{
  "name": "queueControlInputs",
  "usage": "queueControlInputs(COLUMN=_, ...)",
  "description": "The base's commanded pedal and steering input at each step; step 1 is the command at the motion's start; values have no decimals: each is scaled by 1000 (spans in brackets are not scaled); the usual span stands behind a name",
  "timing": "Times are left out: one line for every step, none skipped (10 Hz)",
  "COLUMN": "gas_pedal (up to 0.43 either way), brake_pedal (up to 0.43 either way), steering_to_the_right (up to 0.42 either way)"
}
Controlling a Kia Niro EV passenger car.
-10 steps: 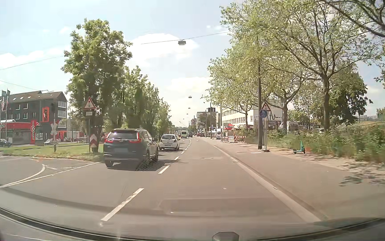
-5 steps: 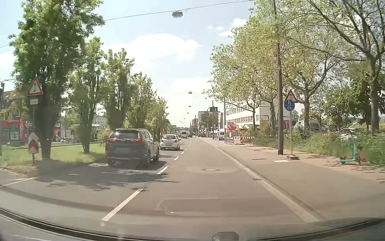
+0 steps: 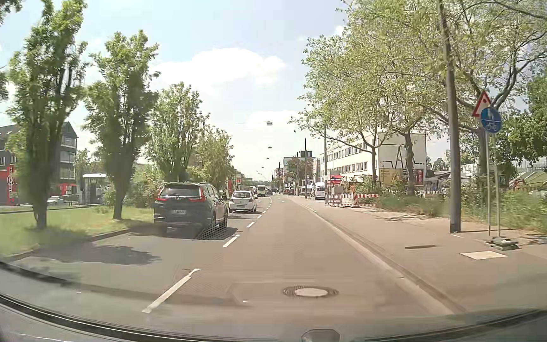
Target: Follow the waypoints while adhering to traffic rules and regulations
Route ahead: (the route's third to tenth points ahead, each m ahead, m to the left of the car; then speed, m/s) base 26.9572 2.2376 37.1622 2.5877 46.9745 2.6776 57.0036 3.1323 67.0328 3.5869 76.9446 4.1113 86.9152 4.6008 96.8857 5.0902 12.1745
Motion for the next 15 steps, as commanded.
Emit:
queueControlInputs(gas_pedal=87, brake_pedal=30, steering_to_the_right=-3)
queueControlInputs(gas_pedal=87, brake_pedal=30, steering_to_the_right=-3)
queueControlInputs(gas_pedal=98, brake_pedal=30, steering_to_the_right=-3)
queueControlInputs(gas_pedal=110, brake_pedal=30, steering_to_the_right=-3)
queueControlInputs(gas_pedal=110, brake_pedal=30, steering_to_the_right=-3)
queueControlInputs(gas_pedal=118, brake_pedal=30, steering_to_the_right=-4)
queueControlInputs(gas_pedal=118, brake_pedal=30, steering_to_the_right=-3)
queueControlInputs(gas_pedal=118, brake_pedal=30, steering_to_the_right=-4)
queueControlInputs(gas_pedal=118, brake_pedal=30, steering_to_the_right=-3)
queueControlInputs(gas_pedal=118, brake_pedal=30, steering_to_the_right=-3)
queueControlInputs(gas_pedal=118, brake_pedal=30, steering_to_the_right=-2)
queueControlInputs(gas_pedal=118, brake_pedal=30, steering_to_the_right=2)
queueControlInputs(gas_pedal=118, brake_pedal=30, steering_to_the_right=3)
queueControlInputs(gas_pedal=118, brake_pedal=30, steering_to_the_right=3)
queueControlInputs(gas_pedal=118, brake_pedal=30, steering_to_the_right=-1)
